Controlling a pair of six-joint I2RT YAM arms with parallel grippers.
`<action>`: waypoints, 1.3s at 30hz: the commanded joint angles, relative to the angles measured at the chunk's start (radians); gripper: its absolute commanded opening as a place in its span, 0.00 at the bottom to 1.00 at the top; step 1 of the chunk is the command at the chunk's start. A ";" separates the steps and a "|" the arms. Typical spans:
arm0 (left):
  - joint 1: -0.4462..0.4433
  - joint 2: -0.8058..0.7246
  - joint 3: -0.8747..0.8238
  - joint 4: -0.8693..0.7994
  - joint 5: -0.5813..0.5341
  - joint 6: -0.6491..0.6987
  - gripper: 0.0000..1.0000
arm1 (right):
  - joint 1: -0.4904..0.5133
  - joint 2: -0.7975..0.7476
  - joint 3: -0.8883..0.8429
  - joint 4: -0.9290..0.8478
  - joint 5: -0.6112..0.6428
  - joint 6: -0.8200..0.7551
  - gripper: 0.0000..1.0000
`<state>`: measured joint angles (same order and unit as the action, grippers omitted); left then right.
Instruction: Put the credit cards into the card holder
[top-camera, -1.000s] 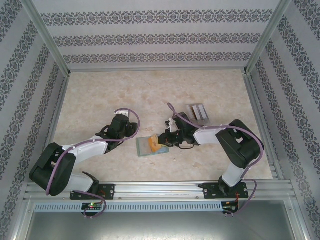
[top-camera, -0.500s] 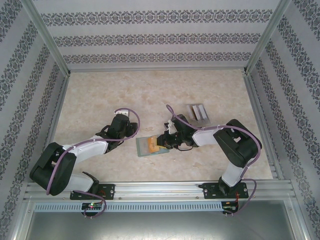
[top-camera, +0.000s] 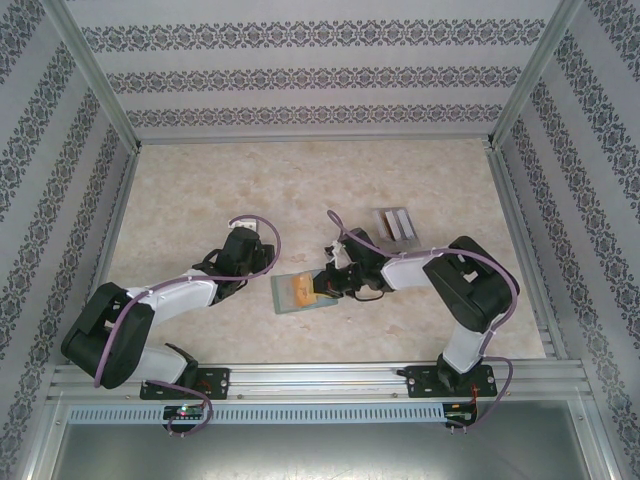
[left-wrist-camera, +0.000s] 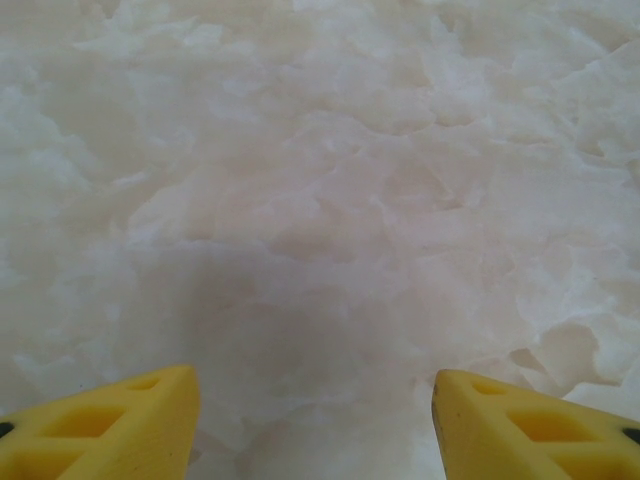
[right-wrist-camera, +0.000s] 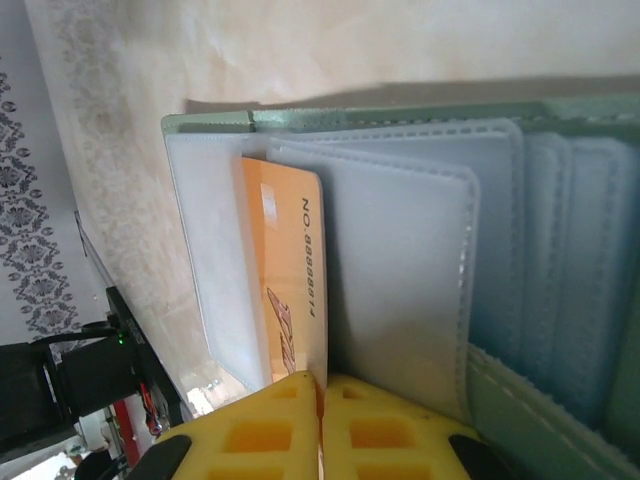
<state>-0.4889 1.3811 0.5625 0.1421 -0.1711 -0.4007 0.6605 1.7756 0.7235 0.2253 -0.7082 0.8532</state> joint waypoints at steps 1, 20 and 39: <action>0.007 0.007 0.027 -0.029 -0.026 -0.023 0.63 | 0.044 0.047 0.029 -0.043 -0.002 -0.019 0.09; 0.016 -0.228 0.118 -0.603 0.280 -0.300 0.61 | 0.099 0.030 0.103 -0.085 0.062 -0.005 0.29; 0.001 -0.194 -0.120 -0.453 0.432 -0.379 0.19 | 0.121 0.005 0.118 -0.170 0.115 -0.089 0.08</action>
<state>-0.4831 1.1442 0.4633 -0.3500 0.2764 -0.7898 0.7647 1.7885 0.8349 0.0658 -0.6098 0.7784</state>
